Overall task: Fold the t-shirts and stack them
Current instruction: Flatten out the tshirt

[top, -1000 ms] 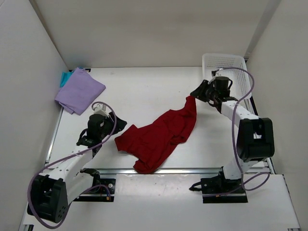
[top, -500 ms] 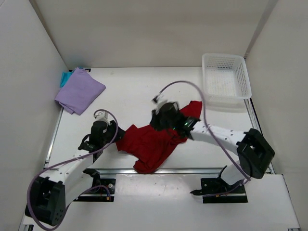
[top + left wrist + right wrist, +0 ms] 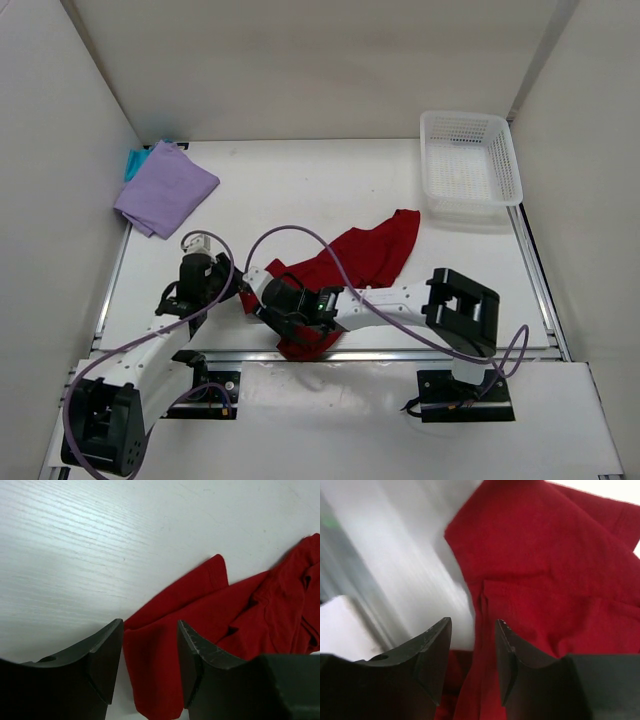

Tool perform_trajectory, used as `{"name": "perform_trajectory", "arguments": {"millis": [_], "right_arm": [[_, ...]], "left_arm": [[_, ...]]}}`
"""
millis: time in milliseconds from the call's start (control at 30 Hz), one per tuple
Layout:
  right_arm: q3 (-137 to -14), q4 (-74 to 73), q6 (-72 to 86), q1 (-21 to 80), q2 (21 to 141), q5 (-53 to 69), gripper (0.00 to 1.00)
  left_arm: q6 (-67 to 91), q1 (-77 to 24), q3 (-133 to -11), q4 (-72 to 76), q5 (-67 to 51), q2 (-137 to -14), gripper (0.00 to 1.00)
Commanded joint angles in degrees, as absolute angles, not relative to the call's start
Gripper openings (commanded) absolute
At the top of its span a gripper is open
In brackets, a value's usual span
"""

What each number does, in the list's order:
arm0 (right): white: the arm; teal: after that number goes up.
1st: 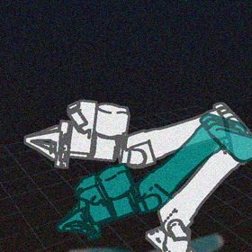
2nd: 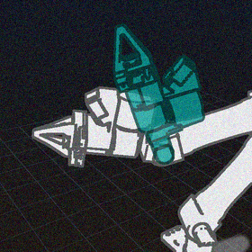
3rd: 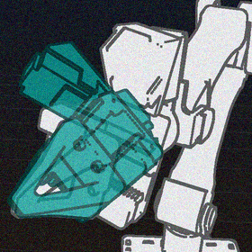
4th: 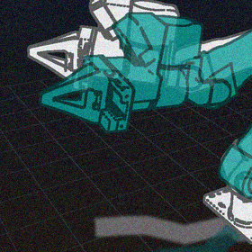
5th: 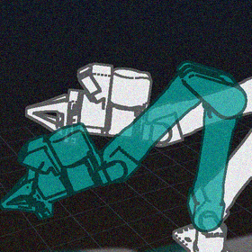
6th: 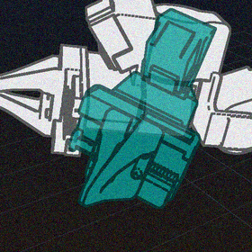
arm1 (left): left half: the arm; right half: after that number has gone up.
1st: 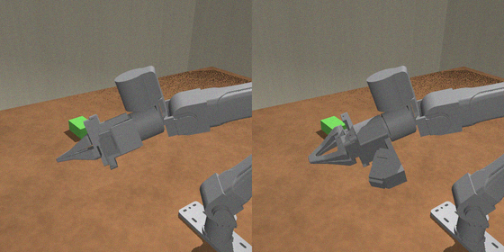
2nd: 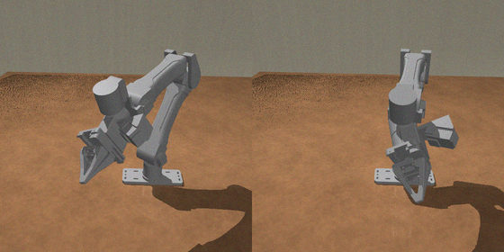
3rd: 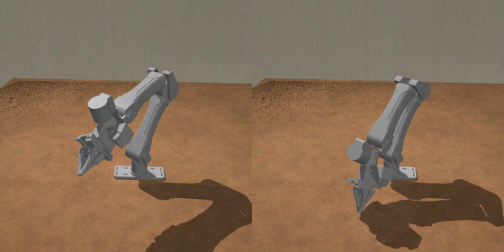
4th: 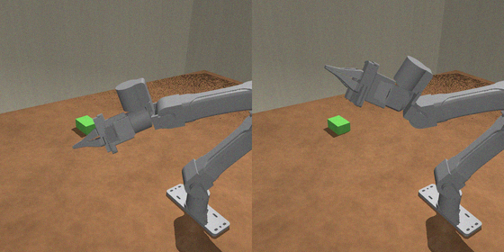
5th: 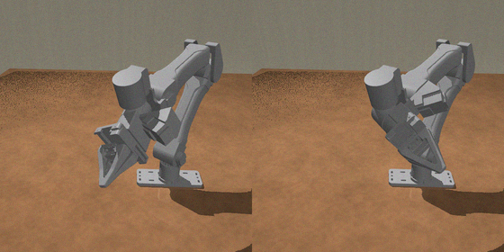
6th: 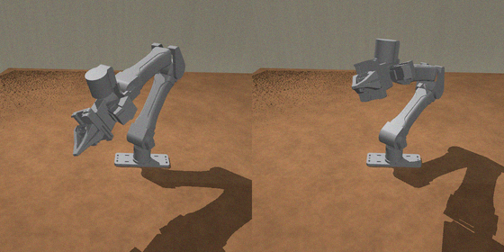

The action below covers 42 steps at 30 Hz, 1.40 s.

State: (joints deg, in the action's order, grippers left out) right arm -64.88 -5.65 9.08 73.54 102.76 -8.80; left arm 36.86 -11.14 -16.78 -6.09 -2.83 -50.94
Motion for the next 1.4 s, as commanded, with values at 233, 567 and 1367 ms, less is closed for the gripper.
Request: {"name": "perform_trajectory", "arguments": {"millis": [233, 567, 1367], "right_arm": [[-69.70, -5.63, 5.10, 72.25, 108.19, -13.36, 0.39], [-69.26, -3.43, 5.97, 71.89, 107.93, -17.31, 0.39], [-98.62, -8.66, 5.98, 31.06, 90.61, -0.90, 0.00]], "left_arm": [[35.77, -13.44, -16.26, -7.38, -4.31, -54.40, 0.60], [37.44, -15.73, -15.73, -6.42, -5.63, -54.14, 0.62], [34.46, -8.18, -77.92, -20.80, -6.77, -79.61, 0.00]]}}
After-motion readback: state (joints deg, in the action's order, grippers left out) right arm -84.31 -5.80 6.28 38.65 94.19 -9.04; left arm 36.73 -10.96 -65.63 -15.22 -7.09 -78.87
